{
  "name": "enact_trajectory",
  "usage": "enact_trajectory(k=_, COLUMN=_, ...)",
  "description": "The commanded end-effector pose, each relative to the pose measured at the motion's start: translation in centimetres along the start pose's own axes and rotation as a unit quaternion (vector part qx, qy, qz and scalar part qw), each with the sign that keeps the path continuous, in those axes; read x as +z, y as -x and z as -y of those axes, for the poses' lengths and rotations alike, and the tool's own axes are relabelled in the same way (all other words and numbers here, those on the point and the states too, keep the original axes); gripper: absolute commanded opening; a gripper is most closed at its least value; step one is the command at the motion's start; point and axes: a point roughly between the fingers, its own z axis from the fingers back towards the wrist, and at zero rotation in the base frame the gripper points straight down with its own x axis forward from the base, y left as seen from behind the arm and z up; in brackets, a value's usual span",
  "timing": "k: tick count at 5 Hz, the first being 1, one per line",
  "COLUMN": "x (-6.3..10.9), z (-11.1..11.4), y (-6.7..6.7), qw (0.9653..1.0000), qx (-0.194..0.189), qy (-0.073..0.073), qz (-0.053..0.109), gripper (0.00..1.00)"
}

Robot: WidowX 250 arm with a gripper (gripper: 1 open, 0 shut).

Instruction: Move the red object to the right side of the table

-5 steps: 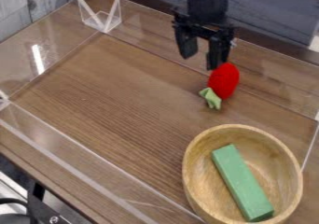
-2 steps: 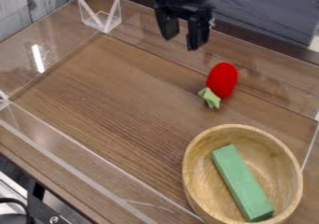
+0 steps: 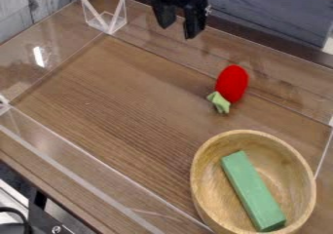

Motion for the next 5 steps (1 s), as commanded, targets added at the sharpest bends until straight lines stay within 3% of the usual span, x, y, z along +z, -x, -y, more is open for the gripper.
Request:
enact_trajectory(k=1, x=1.3, z=-1.2, y=-1.5, qw=0.9995, qx=-0.011, qy=-0.016, qz=0.025, gripper=1.00)
enact_trajectory(k=4, x=-0.1, z=-2.4, y=-1.7, qw=0.9995, qx=-0.028, qy=-0.011, qz=0.012, gripper=1.00)
enact_trajectory(k=5, x=-2.2, z=-2.0, y=-1.5, qw=0.9986, qx=-0.052, qy=-0.006, qz=0.007, gripper=1.00)
